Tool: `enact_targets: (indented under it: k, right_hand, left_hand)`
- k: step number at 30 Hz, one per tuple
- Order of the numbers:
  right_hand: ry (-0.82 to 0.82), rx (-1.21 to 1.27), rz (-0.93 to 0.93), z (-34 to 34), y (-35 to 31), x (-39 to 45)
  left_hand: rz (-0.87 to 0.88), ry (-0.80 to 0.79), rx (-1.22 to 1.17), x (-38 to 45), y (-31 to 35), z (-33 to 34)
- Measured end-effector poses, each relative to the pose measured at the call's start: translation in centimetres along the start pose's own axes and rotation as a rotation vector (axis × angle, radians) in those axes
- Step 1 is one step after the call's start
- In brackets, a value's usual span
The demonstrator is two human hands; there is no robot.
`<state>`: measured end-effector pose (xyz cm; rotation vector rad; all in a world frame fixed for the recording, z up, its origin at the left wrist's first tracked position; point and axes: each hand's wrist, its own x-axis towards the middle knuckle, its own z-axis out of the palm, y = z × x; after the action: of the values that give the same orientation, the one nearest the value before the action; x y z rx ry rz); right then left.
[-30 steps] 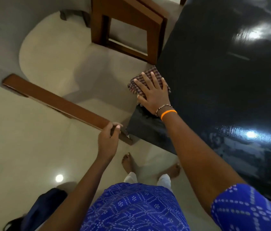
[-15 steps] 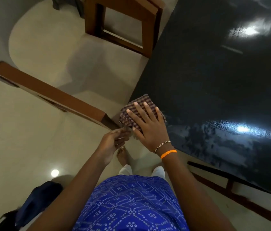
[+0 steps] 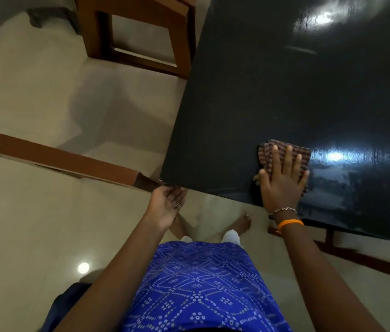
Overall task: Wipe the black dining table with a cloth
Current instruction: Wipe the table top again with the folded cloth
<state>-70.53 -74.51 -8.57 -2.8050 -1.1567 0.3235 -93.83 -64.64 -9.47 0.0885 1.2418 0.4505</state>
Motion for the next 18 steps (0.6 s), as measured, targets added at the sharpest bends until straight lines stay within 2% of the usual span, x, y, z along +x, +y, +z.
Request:
enact_targets:
  k: [2,7,10,15,18]
  right_hand:
    - [-0.021,0.003,-0.052,0.7,-3.3,-0.8]
    - [-0.1,0.019,-0.393,2.5,-12.1,-3.6]
    - [-0.145,0.028,-0.577,3.2,-14.9,-4.6]
    - [-0.146,-0.029,-0.814,3.1,-11.8,-4.0]
    - [-0.1,-0.071,-0.849,2.5,-7.7,-3.7]
  left_hand:
    - [-0.001,-0.021,-0.027,0.2,0.0,-0.2]
    - [0.015,-0.062,-0.059,0.4,-0.5,-0.7]
    - [0.037,-0.098,-0.053,0.3,-0.8,-1.3]
    - [0.068,-0.09,-0.106,0.2,-2.3,-0.7]
    - [0.063,-0.101,-0.054,0.1,-3.7,0.9]
